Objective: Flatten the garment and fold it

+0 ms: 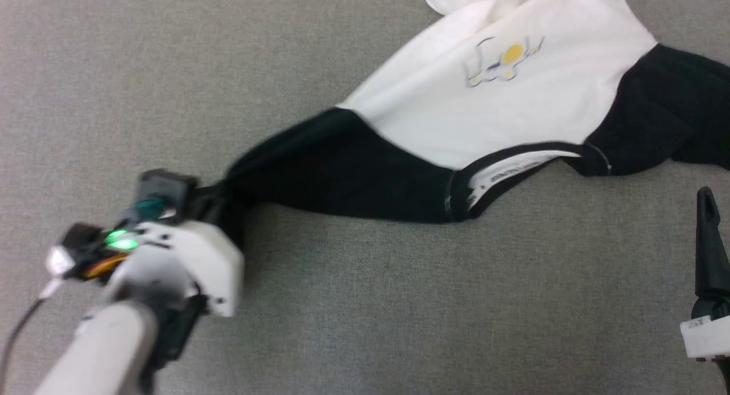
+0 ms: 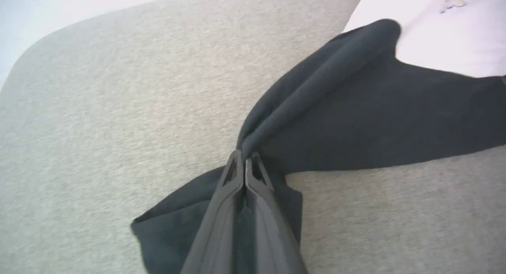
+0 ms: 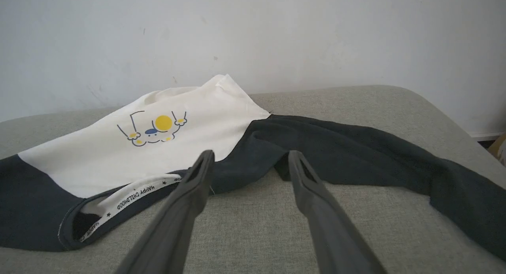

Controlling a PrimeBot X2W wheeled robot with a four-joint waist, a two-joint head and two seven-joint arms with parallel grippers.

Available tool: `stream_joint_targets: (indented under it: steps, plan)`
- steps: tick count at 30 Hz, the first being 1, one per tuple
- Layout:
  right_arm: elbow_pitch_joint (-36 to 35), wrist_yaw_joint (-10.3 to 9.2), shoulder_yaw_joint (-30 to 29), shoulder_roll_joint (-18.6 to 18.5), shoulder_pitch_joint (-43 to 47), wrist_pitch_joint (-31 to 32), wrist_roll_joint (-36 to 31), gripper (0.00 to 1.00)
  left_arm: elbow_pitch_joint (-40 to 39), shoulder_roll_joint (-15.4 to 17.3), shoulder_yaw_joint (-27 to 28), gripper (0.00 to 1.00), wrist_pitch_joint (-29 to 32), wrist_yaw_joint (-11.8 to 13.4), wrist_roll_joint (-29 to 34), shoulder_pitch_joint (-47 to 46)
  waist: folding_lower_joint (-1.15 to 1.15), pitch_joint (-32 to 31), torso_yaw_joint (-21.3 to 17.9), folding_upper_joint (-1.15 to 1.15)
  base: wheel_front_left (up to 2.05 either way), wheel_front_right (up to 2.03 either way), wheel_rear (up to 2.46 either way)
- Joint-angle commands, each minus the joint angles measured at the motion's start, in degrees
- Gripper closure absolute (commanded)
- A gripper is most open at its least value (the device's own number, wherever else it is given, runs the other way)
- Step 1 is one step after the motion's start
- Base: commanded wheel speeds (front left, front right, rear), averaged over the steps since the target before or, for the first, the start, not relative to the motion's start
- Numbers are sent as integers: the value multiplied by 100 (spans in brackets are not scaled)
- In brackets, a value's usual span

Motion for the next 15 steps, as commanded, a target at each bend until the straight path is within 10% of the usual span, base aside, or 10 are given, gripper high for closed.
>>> stream_joint_targets:
  steps: [1, 9, 11, 12, 15]
  plan:
    - [-3, -6, 18, 16, -36, -1, 43, 0, -189, 312, 258, 100, 109, 181, 6, 275, -1, 57, -24, 0, 0, 0, 0]
    - [38, -6, 18, 16, -69, 44, 6, 0, -371, 471, 550, 100, 49, 395, -121, 732, -1, 143, -77, 0, 0, 0, 0]
    - [55, -6, 35, 16, -91, 50, -9, 0, -304, 277, 494, 52, -140, 382, -209, 745, -1, 134, -78, 0, 0, 0, 0]
    - [67, -6, 53, 16, -104, 50, -12, 0, -252, 200, 454, 10, -246, 357, -227, 741, -1, 117, -76, 0, 0, 0, 0]
    - [101, -6, 100, 16, -118, 49, -24, 0, -145, -83, 443, 0, -664, 342, -340, 744, -1, 17, -60, 0, 0, 0, 0]
